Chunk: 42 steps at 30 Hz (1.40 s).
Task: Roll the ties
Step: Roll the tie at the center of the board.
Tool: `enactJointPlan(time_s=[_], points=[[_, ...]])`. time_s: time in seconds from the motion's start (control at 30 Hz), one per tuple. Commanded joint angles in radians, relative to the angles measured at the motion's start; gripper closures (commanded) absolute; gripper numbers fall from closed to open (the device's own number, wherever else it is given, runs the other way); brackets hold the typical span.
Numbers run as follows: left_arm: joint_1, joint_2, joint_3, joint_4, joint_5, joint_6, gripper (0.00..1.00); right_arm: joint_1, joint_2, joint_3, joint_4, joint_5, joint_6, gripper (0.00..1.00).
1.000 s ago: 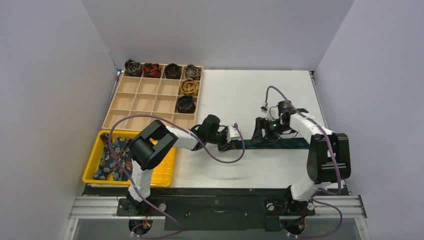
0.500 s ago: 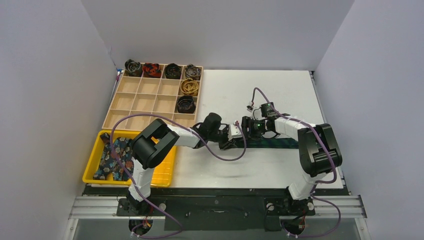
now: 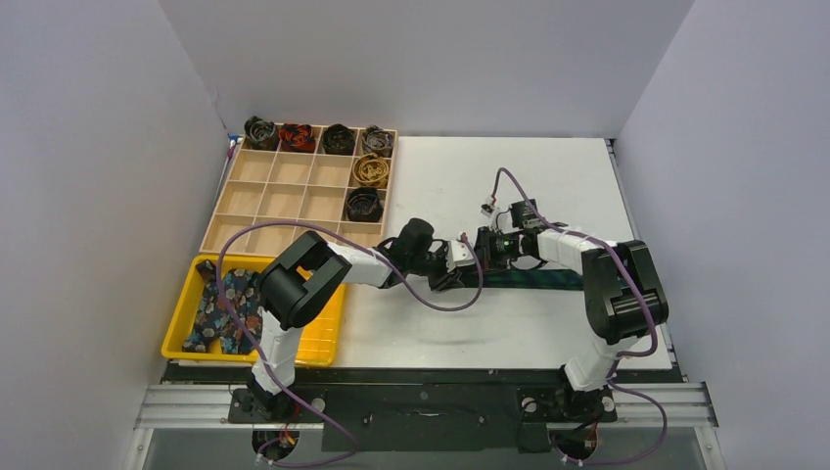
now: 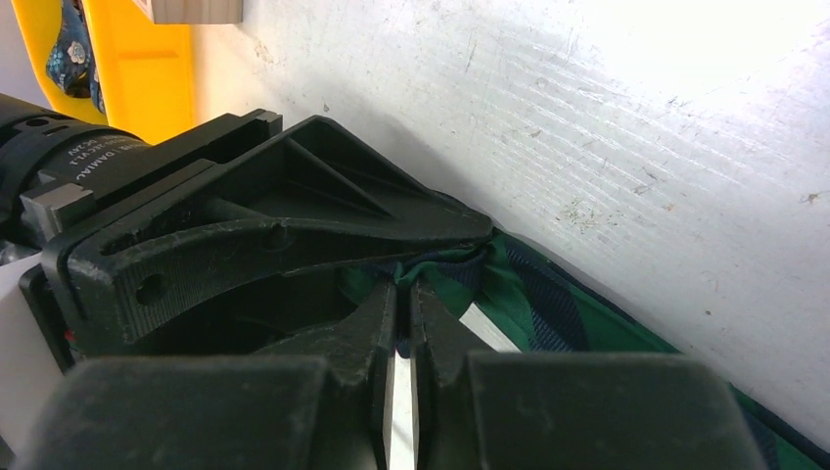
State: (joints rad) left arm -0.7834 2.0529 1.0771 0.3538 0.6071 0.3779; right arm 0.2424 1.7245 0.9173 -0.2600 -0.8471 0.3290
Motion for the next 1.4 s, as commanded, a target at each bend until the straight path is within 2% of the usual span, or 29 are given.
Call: enactJointPlan(time_s=[0.0,0.03,0.07,0.13,0.2,0.27,0.33,0.53,0.63,0.8,0.9,1.17,1.37], points=[[0.004,0.08,-0.052,-0.231,-0.099,0.002,0.86,-0.021,0.045,-0.015,-0.036,0.132,-0.113,1.0],[0.011,0.067,-0.063,-0.21,-0.078,-0.01,0.75,-0.026,0.051,-0.01,-0.051,0.138,-0.122,1.0],[0.016,0.048,-0.073,-0.193,-0.06,-0.029,0.7,-0.027,0.065,0.0,-0.079,0.155,-0.131,1.0],[0.03,0.006,-0.104,-0.135,-0.018,-0.075,0.49,-0.029,0.08,0.002,-0.099,0.182,-0.122,1.0],[0.049,-0.051,-0.161,-0.065,0.002,-0.144,0.41,-0.023,0.086,-0.001,-0.105,0.196,-0.108,1.0],[0.066,-0.113,-0.234,0.072,0.027,-0.207,0.32,-0.016,0.096,-0.005,-0.108,0.211,-0.123,1.0],[0.072,-0.163,-0.279,0.153,0.03,-0.226,0.28,-0.021,0.122,-0.003,-0.118,0.211,-0.128,1.0],[0.079,-0.252,-0.33,0.119,0.047,-0.173,0.26,-0.013,0.178,0.008,-0.113,0.184,-0.108,1.0],[0.097,-0.282,-0.363,0.143,0.044,-0.18,0.26,-0.009,0.183,-0.006,-0.068,0.124,-0.096,1.0],[0.157,-0.291,-0.448,0.344,0.049,-0.306,0.26,0.06,0.218,0.02,0.002,0.068,-0.11,1.0],[0.166,-0.275,-0.488,0.437,0.039,-0.323,0.26,0.094,0.233,0.043,0.011,0.041,-0.116,1.0],[0.162,-0.138,-0.467,0.653,0.093,-0.309,0.26,0.111,0.251,0.044,-0.009,0.033,-0.151,1.0],[0.14,-0.057,-0.435,0.694,0.145,-0.312,0.32,0.113,0.302,0.078,-0.007,0.035,-0.119,1.0]])
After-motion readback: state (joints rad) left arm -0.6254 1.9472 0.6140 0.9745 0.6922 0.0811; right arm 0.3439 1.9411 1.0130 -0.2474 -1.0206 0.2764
